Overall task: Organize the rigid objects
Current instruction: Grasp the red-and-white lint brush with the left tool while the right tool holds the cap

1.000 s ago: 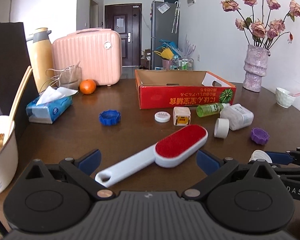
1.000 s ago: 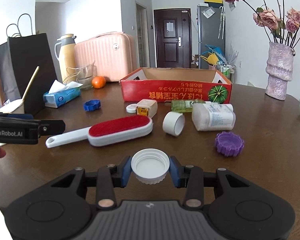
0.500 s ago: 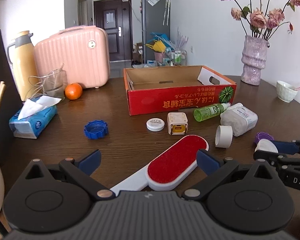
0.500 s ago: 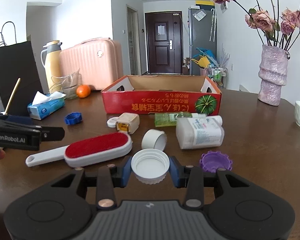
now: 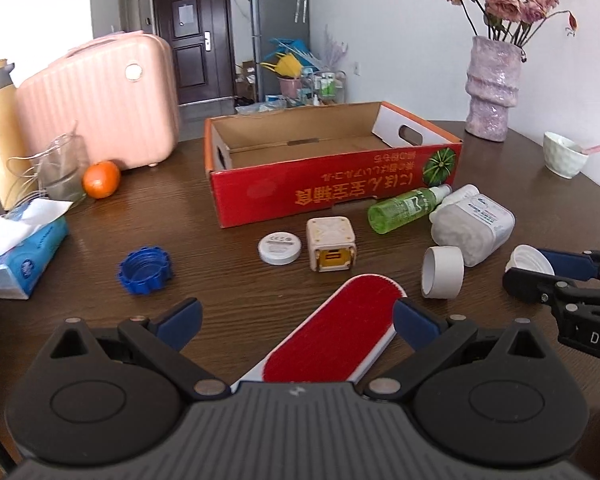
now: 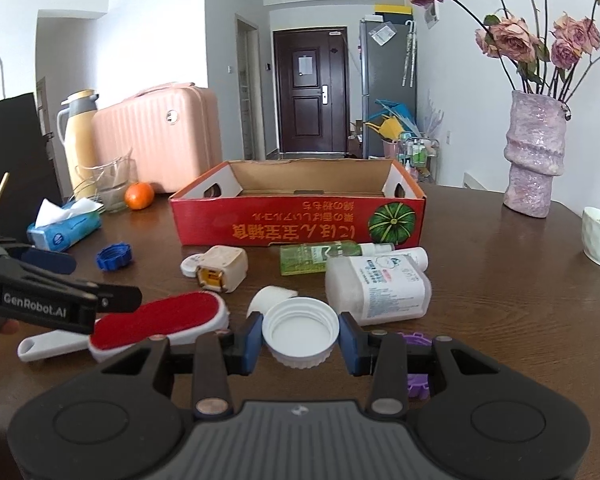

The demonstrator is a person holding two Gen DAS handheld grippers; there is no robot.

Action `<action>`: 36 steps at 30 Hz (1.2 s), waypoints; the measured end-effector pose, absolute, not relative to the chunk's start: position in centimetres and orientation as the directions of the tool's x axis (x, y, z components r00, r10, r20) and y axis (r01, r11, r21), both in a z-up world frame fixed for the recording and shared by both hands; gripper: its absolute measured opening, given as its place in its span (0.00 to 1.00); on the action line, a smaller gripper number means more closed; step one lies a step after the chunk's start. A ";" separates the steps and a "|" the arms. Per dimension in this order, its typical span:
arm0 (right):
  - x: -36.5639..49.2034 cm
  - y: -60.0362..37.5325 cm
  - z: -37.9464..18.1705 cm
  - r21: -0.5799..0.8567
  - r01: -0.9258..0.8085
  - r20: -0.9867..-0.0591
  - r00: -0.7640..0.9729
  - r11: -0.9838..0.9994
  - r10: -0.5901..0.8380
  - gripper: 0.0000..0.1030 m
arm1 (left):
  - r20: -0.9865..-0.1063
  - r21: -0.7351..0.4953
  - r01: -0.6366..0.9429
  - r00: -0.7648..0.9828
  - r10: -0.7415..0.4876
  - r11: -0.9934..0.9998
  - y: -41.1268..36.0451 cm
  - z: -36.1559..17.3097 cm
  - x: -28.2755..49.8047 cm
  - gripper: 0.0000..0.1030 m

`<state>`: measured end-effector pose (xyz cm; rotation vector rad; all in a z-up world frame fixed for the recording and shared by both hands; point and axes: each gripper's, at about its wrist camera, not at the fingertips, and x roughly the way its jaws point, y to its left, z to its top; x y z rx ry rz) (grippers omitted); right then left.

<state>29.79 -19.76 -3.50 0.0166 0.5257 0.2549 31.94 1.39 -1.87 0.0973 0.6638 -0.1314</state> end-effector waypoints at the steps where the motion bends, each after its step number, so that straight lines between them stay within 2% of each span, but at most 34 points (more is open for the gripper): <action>1: 29.9 -19.9 -3.6 0.087 -0.235 -0.493 0.834 0.968 0.247 0.38 | -0.623 0.041 0.158 0.776 -0.098 0.987 1.3 -2.0 32.2 1.00; 17: 30.7 -20.2 -5.0 0.110 -0.226 -0.505 0.826 0.968 0.250 0.38 | -0.735 0.003 0.206 0.664 -0.137 0.979 1.1 -6.3 34.9 1.00; 20: 30.6 -20.1 -5.0 0.106 -0.231 -0.506 0.825 0.967 0.252 0.38 | -0.752 -0.013 0.173 0.647 -0.124 0.985 1.2 -6.9 35.3 1.00; 23: 30.4 -19.9 -5.1 0.099 -0.238 -0.503 0.826 0.966 0.255 0.38 | -0.746 0.006 0.120 0.662 -0.076 0.993 0.8 -6.8 34.7 0.90; 25: 30.3 -19.8 -5.0 0.098 -0.240 -0.499 0.828 0.966 0.256 0.38 | -0.738 -0.015 0.113 0.669 -0.087 0.994 0.5 -6.5 33.9 0.71; 27: 30.3 -19.9 -5.0 0.099 -0.240 -0.497 0.829 0.966 0.257 0.38 | -0.732 -0.040 0.111 0.674 -0.105 0.993 0.2 -6.1 33.3 0.57; 36: 29.8 -19.9 -4.8 0.103 -0.252 -0.479 0.835 0.962 0.270 0.38 | -0.686 -0.058 0.084 0.721 -0.101 0.995 -0.6 -5.1 31.1 0.55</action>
